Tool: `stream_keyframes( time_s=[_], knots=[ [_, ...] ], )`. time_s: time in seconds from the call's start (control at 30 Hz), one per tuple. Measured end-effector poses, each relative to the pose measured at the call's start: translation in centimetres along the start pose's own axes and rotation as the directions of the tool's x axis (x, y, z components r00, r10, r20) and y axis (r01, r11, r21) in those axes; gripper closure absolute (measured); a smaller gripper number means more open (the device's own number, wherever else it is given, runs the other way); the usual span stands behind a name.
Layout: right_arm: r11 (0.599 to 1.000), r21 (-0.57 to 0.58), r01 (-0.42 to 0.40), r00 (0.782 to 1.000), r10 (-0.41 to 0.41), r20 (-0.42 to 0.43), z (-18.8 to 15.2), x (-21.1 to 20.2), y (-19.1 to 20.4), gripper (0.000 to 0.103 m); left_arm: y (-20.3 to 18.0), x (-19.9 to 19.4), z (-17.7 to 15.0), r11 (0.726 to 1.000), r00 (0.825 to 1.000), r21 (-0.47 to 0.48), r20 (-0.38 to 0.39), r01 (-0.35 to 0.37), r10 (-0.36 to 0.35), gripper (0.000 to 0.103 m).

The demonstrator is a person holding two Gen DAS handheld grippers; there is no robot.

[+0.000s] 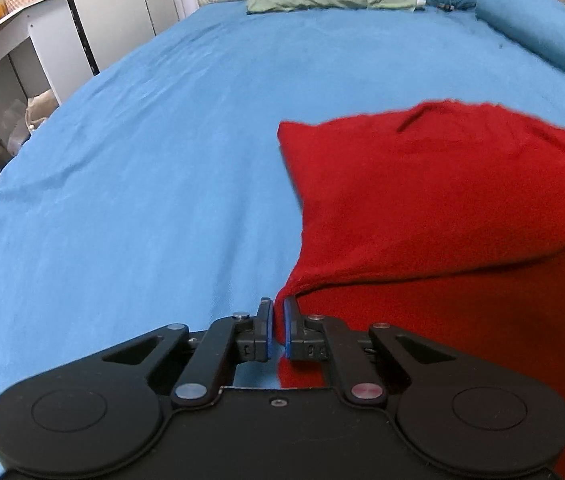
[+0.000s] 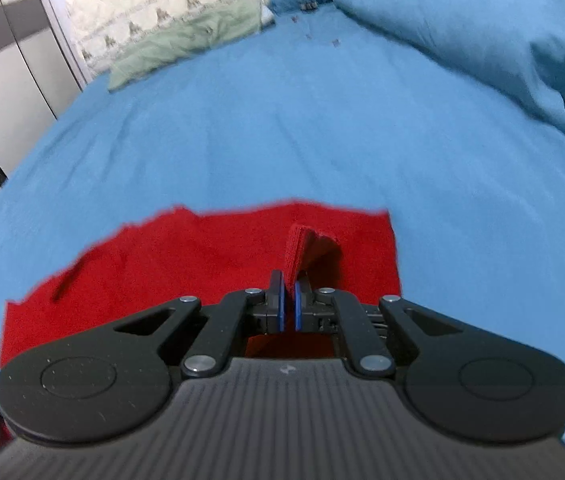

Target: Fold small clothes

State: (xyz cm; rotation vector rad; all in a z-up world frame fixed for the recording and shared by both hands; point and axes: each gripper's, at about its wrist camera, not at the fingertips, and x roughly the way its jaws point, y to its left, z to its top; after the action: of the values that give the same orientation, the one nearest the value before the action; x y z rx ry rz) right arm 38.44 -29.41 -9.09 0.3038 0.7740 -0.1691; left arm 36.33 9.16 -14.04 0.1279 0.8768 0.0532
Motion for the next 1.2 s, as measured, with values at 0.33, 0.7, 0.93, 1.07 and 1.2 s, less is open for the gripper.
stream_keyframes(
  time_s=[0.33,0.7,0.93,1.07,1.2],
  knots=[
    [0.979,-0.194,0.056,0.995,-0.038,0.093,-2.3,-2.0,2.3,0.015,-2.3,-3.3,3.5,0.978,0.971,0.080,0.133,0.190,-0.200,0.032],
    [0.986,-0.166,-0.020,1.000,0.017,-0.018,-4.4,4.0,2.3,0.009,-3.5,2.5,2.5,0.971,0.971,-0.016,0.030,0.237,-0.237,0.031],
    [0.988,-0.151,-0.041,0.998,0.047,0.036,-3.5,1.0,2.3,0.008,-1.4,-1.0,4.2,0.976,0.973,-0.059,0.111,0.208,-0.201,0.029],
    [0.988,-0.131,-0.082,0.987,0.099,0.125,-2.9,-3.6,1.2,0.007,0.3,-5.3,4.3,0.975,0.967,-0.081,0.167,0.209,-0.194,0.009],
    [0.977,-0.174,-0.127,0.975,0.156,0.160,-3.0,-7.0,0.3,0.005,0.3,-8.9,3.0,0.988,0.957,-0.005,0.250,0.152,-0.146,0.004]
  ],
)
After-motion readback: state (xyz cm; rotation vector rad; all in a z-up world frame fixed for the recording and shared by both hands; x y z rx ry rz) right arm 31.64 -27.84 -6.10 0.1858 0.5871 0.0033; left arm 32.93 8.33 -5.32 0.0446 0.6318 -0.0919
